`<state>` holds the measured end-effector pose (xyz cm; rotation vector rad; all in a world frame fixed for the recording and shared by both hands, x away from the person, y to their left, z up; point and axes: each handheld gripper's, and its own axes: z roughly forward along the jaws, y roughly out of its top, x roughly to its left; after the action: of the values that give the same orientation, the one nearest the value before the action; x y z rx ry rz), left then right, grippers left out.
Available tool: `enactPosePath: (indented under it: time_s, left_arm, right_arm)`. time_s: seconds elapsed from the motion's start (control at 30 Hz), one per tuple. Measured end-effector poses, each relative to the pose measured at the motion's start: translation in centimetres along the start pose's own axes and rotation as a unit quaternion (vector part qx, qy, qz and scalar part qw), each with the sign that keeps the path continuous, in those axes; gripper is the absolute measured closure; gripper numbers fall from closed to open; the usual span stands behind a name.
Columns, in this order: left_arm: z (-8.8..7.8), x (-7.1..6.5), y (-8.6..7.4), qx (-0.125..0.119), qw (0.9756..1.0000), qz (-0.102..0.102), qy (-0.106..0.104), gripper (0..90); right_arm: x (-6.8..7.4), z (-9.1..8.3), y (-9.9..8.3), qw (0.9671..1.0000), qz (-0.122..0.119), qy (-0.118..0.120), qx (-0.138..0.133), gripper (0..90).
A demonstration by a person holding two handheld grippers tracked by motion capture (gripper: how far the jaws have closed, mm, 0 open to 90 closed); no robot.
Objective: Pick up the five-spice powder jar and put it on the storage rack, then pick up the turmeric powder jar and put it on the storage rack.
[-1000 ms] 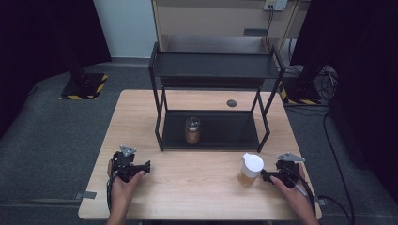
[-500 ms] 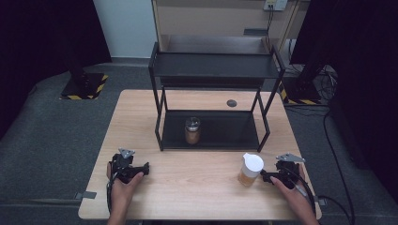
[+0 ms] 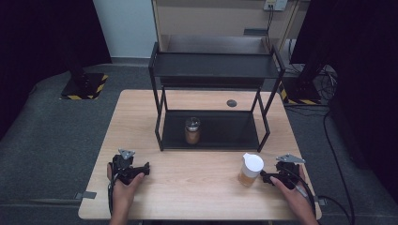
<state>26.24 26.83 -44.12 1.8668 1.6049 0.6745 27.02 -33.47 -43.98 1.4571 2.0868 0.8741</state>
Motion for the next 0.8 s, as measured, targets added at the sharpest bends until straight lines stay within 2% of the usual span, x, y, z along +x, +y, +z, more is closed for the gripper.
enactPosePath:
  time_s: [0.8]
  left_arm:
    - [0.12, -0.18, 0.11, 0.0, 1.0, -0.004, 0.002, 0.0]
  right_arm:
    - [-0.12, 0.11, 0.11, 1.0, -0.002, 0.003, 0.0, 1.4]
